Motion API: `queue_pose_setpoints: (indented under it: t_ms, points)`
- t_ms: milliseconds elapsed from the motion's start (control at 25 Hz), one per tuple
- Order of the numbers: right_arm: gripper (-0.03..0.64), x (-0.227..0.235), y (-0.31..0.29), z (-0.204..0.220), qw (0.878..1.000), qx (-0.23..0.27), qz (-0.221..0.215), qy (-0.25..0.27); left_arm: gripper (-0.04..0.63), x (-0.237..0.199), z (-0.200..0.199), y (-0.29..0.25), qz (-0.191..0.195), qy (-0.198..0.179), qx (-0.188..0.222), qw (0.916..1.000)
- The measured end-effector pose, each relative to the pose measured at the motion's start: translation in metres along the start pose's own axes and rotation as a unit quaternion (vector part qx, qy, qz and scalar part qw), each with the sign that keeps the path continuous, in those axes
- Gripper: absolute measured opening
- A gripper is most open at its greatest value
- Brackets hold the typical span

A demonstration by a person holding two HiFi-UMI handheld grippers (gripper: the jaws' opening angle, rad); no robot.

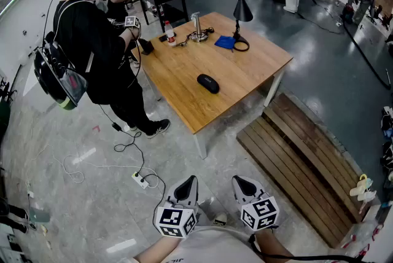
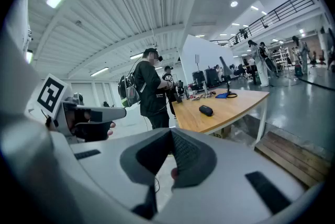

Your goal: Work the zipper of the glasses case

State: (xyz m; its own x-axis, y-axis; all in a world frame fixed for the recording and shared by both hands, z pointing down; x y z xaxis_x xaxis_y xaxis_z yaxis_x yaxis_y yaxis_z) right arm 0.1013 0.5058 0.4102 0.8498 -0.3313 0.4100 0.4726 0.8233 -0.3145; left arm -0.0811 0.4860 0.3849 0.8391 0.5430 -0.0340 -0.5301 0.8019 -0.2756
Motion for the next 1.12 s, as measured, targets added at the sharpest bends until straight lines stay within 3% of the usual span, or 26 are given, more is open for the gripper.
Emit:
queue_pose_setpoints:
  t_ms: [200,400,800,1120]
  points:
    - [0.002,0.02,-0.035,-0.016,1.0,-0.003,0.0,0.003,0.006,-0.018,-0.004,-0.036,0.001,-0.003,0.002,1.0]
    - [0.002,0.045,-0.103,-0.04,1.0,-0.007,0.009,0.002,0.006,-0.066,-0.007,-0.105,0.01,0.001,0.001,0.9999]
    - [0.002,0.063,-0.269,-0.14,1.0,0.016,0.014,0.011,0.006,-0.194,-0.075,-0.234,0.054,-0.026,0.015,0.9981]
    - [0.003,0.09,-0.327,-0.174,1.0,0.01,0.022,0.01,0.006,-0.235,-0.088,-0.293,0.057,-0.021,0.003,0.9981]
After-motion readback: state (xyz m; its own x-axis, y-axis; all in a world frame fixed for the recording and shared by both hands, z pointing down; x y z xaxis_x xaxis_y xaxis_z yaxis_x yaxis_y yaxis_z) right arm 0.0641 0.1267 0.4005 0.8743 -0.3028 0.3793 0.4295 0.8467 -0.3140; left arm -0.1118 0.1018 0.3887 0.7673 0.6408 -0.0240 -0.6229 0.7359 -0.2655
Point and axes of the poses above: the fingertips, and each gripper's own axes: y backward along the fingers, x to its right, z out of its underside, the point moved 5 cm from there along y, backward along the fingers, and after that the axes turned 10 degrees about -y, right-handed, at the moved point
